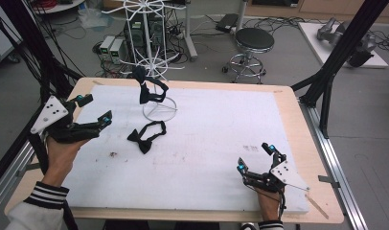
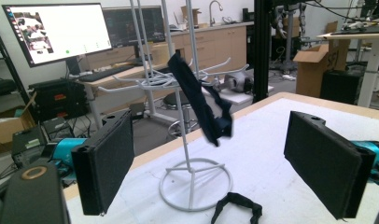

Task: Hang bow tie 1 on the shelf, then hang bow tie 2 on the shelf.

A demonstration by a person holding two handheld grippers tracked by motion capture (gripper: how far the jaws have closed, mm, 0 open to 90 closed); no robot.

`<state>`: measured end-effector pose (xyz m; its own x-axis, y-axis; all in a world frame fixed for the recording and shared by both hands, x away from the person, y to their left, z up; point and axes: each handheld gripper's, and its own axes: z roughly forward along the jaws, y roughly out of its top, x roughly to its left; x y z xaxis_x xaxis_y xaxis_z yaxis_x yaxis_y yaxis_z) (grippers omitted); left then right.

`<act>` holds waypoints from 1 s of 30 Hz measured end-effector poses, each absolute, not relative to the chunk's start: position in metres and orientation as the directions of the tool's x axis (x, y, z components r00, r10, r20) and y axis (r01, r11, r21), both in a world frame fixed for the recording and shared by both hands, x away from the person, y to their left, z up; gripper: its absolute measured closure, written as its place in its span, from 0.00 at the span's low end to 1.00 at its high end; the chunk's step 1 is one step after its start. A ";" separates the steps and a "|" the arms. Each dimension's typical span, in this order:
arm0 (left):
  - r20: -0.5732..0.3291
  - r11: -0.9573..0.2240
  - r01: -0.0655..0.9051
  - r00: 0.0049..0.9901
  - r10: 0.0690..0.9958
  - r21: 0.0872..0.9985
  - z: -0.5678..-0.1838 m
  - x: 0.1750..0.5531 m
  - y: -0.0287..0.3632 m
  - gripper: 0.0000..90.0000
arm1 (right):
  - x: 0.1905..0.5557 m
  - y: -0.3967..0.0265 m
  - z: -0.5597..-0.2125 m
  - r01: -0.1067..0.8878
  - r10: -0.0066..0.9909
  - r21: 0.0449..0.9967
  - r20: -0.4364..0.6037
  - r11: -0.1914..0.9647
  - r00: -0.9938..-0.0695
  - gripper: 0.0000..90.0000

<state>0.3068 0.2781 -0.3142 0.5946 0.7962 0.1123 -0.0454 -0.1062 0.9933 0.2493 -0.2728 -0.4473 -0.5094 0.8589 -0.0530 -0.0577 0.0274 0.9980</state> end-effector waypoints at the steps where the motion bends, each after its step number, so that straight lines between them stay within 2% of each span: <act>1: 0.113 -0.108 -0.044 0.595 0.796 0.993 -0.315 0.306 0.279 0.19 | 0.250 -0.273 -0.448 -0.059 0.860 0.998 -0.055 0.028 -0.508 0.04; 14: 0.083 -0.070 -0.045 0.606 0.791 0.997 -0.333 0.293 0.280 0.19 | 0.249 -0.275 -0.455 -0.048 0.865 0.998 -0.047 0.027 -0.499 0.04; 30: 0.081 -0.080 -0.028 0.607 0.791 0.996 -0.346 0.290 0.284 0.19 | 0.249 -0.273 -0.455 -0.045 0.867 0.998 -0.056 0.039 -0.495 0.04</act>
